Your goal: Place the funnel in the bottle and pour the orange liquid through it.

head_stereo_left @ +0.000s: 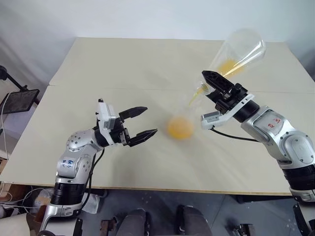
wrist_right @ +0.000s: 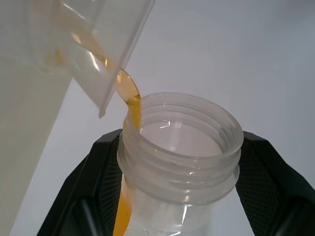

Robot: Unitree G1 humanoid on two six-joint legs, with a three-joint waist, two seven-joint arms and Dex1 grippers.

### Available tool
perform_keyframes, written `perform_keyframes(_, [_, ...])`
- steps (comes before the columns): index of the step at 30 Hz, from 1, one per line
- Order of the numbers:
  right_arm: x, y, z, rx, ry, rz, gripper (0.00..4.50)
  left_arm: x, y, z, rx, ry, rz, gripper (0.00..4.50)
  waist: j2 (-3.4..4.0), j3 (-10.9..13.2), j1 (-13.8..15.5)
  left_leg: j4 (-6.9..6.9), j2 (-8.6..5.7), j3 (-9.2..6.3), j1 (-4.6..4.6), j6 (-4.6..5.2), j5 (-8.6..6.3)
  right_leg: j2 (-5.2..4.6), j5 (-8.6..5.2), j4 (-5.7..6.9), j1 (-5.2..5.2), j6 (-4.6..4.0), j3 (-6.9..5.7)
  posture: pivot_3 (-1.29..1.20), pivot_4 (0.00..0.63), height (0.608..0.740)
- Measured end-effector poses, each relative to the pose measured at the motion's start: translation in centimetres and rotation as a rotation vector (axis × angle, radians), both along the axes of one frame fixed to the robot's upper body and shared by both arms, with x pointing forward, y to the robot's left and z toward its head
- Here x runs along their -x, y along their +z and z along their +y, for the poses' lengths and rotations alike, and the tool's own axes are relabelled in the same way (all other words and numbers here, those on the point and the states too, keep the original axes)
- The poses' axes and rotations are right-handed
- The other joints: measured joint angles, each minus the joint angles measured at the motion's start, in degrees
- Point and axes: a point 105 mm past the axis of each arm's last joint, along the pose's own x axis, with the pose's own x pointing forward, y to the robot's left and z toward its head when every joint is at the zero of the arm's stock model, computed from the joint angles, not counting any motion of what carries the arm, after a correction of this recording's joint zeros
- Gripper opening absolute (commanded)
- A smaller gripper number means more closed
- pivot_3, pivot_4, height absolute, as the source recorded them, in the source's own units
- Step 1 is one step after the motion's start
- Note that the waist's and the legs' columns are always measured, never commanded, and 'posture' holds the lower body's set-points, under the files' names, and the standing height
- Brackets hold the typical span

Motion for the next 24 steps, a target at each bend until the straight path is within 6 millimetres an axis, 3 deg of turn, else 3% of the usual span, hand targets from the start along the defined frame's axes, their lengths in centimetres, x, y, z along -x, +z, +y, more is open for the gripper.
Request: perform_keyframes(24, [0.00,-0.50,-0.15,0.000,-0.005,0.015,2.78,0.03,0.12,-0.10,0.004,-0.006,-0.008,4.50,0.00,0.00,0.01,0.00,0.00,0.00,0.00,0.00,0.00,0.00,0.00,-0.01,0.00,0.00,0.00,0.00,0.150,0.740])
